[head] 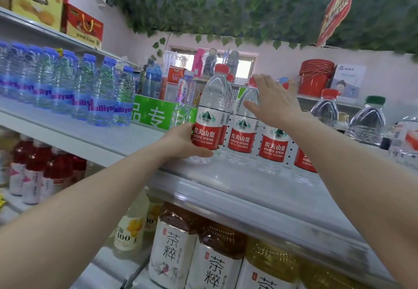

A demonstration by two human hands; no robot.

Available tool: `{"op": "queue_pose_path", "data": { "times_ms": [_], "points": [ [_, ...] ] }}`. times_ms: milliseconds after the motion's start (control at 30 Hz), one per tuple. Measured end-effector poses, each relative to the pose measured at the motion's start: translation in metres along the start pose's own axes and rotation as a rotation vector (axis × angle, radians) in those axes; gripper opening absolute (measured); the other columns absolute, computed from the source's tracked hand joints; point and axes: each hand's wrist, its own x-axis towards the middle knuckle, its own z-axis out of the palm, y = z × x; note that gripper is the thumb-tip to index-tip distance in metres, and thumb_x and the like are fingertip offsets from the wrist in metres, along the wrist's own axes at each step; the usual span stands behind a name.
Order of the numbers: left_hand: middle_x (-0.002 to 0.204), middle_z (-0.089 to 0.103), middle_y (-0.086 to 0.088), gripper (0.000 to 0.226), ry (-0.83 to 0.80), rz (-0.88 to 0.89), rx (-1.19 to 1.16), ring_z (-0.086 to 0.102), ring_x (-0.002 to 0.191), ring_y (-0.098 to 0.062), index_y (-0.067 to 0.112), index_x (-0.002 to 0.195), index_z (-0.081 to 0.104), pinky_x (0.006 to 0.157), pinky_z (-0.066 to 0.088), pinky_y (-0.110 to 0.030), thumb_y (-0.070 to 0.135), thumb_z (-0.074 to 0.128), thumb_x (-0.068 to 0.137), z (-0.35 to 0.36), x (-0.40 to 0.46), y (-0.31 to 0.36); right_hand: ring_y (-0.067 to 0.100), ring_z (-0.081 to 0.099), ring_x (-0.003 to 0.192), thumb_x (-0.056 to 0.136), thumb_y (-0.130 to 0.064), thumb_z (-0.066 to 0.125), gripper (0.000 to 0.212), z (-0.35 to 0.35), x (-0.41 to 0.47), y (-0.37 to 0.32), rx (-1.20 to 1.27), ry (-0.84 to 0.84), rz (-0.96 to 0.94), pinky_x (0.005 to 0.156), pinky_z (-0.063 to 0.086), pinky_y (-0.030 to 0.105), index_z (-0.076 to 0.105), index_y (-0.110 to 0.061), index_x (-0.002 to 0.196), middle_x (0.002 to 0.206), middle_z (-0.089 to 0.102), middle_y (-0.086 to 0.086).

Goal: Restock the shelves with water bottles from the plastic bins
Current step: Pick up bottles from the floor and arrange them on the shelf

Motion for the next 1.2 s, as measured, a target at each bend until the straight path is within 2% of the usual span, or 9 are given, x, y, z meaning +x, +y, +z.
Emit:
{"op": "queue_pose_path", "data": {
  "times_ms": [200,367,467,567,733,867,1000,1100,1200],
  "points": [
    [0.111,0.067,0.007,0.063,0.008,0.005,0.023,0.062,0.102,-0.014,0.028,0.118,0.057,0.099,0.047,-0.034,0.041,0.086,0.065,-0.002,-0.004,-0.001,0.029,0.038,0.139,0.095,-0.056,0.046,0.072,-0.004,-0.001,-0.004,-0.015,-0.037,0.019,0.115,0.003,0.064,0.019,-0.021,0.152,0.157,0.028,0.004],
    [0.112,0.067,0.007,0.071,0.026,0.016,0.030,0.062,0.103,-0.014,0.026,0.121,0.055,0.097,0.048,-0.035,0.047,0.086,0.062,-0.002,-0.004,-0.005,0.028,0.032,0.143,0.094,-0.052,0.049,0.071,-0.012,-0.005,-0.013,-0.018,-0.066,0.054,0.115,0.010,0.065,0.019,-0.021,0.151,0.157,0.029,0.004],
    [0.115,0.065,0.005,0.073,0.028,0.049,0.035,0.061,0.103,-0.015,0.023,0.124,0.051,0.090,0.048,-0.032,0.046,0.085,0.064,-0.004,-0.008,-0.007,0.027,0.029,0.144,0.095,-0.047,0.052,0.071,-0.022,-0.018,-0.024,-0.033,-0.053,0.070,0.115,0.011,0.064,0.019,-0.020,0.152,0.156,0.030,0.006],
    [0.124,0.061,0.002,0.074,0.133,0.133,0.066,0.058,0.112,-0.019,0.019,0.132,0.044,0.087,0.042,-0.030,0.047,0.079,0.072,-0.012,-0.019,-0.006,0.027,0.030,0.144,0.095,-0.045,0.052,0.070,-0.036,-0.042,-0.036,-0.059,-0.064,0.063,0.117,0.013,0.061,0.020,-0.018,0.152,0.156,0.031,0.007],
    [0.140,0.047,-0.005,0.067,0.306,0.376,0.206,0.047,0.125,-0.023,0.017,0.143,0.038,0.102,0.039,-0.035,0.043,0.066,0.087,-0.028,-0.070,-0.010,0.027,0.034,0.141,0.095,-0.045,0.051,0.068,-0.069,-0.110,-0.065,-0.115,-0.091,0.013,0.118,0.019,0.053,0.026,-0.016,0.151,0.154,0.036,0.008],
    [0.142,0.044,-0.007,0.063,0.289,0.547,0.291,0.040,0.131,-0.026,0.016,0.142,0.040,0.104,0.038,-0.038,0.036,0.065,0.088,-0.029,-0.127,-0.030,0.029,0.037,0.139,0.097,-0.045,0.047,0.064,-0.098,-0.178,-0.107,-0.126,-0.125,0.023,0.118,0.020,0.046,0.027,-0.014,0.150,0.152,0.037,0.009],
    [0.130,0.055,-0.014,0.060,0.301,0.711,0.385,0.048,0.122,-0.033,0.007,0.133,0.050,0.105,0.038,-0.040,0.031,0.071,0.083,-0.018,-0.175,-0.066,0.029,0.045,0.132,0.095,-0.042,0.054,0.063,-0.107,-0.250,-0.157,-0.082,-0.173,-0.002,0.115,0.027,0.045,0.035,-0.012,0.147,0.146,0.046,0.011],
    [0.129,0.054,-0.014,0.059,0.247,0.758,0.411,0.048,0.122,-0.032,0.006,0.132,0.052,0.107,0.038,-0.040,0.030,0.072,0.082,-0.001,-0.206,-0.099,0.030,0.046,0.130,0.092,-0.042,0.057,0.066,-0.092,-0.301,-0.188,-0.062,-0.263,-0.043,0.113,0.030,0.046,0.039,-0.010,0.146,0.142,0.048,0.012],
    [0.129,0.054,-0.014,0.061,0.158,0.727,0.419,0.049,0.120,-0.033,0.007,0.132,0.051,0.101,0.041,-0.039,0.028,0.074,0.080,0.026,-0.236,-0.135,0.034,0.048,0.128,0.091,-0.041,0.058,0.064,-0.066,-0.350,-0.217,-0.004,-0.348,-0.050,0.111,0.034,0.049,0.040,-0.009,0.144,0.141,0.050,0.014]
  ]
}}
